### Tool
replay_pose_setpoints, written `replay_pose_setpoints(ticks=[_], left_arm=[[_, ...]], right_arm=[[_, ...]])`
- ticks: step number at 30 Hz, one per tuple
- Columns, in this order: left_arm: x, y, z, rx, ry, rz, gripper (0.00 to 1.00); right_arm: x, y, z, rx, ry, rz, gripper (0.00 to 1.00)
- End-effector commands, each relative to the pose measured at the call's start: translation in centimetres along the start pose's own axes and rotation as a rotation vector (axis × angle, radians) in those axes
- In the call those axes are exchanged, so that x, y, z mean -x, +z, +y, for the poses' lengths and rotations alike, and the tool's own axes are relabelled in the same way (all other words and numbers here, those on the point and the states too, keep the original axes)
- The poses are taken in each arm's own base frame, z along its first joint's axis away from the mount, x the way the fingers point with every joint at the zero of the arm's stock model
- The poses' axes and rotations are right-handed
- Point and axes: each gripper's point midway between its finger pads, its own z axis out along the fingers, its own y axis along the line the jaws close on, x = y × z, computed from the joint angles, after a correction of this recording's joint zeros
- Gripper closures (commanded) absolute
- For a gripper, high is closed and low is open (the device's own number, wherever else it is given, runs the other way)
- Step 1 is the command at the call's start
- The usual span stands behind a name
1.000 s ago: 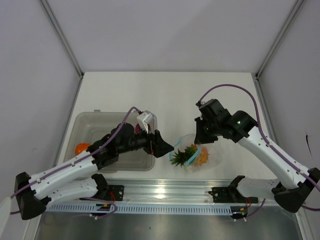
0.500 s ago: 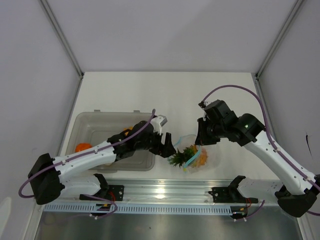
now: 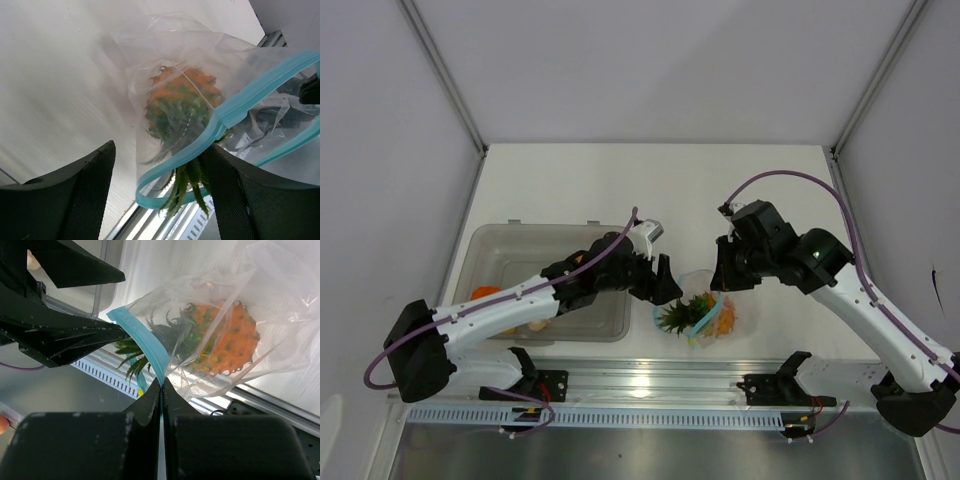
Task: Place the food in the zip-top bag and seal the zipper
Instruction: Adjust the zipper food storage bag at the center of the board.
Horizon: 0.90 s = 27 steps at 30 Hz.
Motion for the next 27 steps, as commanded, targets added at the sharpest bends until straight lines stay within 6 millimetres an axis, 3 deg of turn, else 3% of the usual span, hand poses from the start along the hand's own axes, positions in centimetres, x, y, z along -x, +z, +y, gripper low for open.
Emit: replay_pose_setpoints(ticks=[1, 5, 8, 12, 15, 16, 17, 19, 20, 21, 24, 27], left_arm=[[2.8, -0.1, -2.5, -0.072, 0.033, -0.058, 0.29], [2.7, 0.7, -2.3, -0.067, 0.02, -0.049, 0.36], [2.7, 1.0, -2.3, -0.067, 0.017, -0.045, 0.49], [3.7, 1.3, -3.3, -0.091, 0.022, -0.041, 0.82], [4.8, 1.3, -4.1, -0.098, 0.045, -0.034, 0.99], [6.1, 0.9, -5.1, -0.116, 0.058, -0.053, 0.99], [5.9, 1.0, -5.0, -0.103, 0.067, -0.023, 0.99], [9.2, -0.5, -8.0, -0.171, 0.09, -0.07, 0.99], [9.4, -0.8, -8.7, -0.191, 0.088, -0.056, 1.0], [10.5, -1.9, -10.8, -0.263, 0.095, -0.062, 0.99], [12.6, -4.3, -14.1, -0.359, 0.084, -0.074, 0.99], [12.3, -4.8, -14.4, -0.372, 0.082, -0.073, 0.99]], right_arm=[[0.2, -0.8, 0.5, 0.033, -0.01, -0.023, 1.0], [0.4, -0.8, 0.9, 0.041, -0.007, -0.032, 1.0], [0.5, -0.8, 1.1, 0.049, -0.009, -0.036, 1.0], [0.9, 0.0, 0.9, 0.032, -0.001, -0.048, 1.0], [1.4, 0.5, -0.3, -0.04, -0.011, -0.069, 1.0], [1.7, 0.7, -1.0, -0.079, -0.025, -0.078, 1.0], [2.2, 0.7, -2.3, -0.153, -0.034, -0.109, 1.0], [3.0, 0.1, -3.8, -0.233, -0.056, -0.153, 1.0], [3.4, -0.4, -4.0, -0.248, -0.059, -0.176, 1.0], [3.7, -1.0, -4.2, -0.261, -0.058, -0.198, 1.0], [5.4, -4.3, -3.6, -0.244, -0.043, -0.29, 1.0], [6.3, -6.9, -2.5, -0.192, -0.025, -0.357, 1.0]])
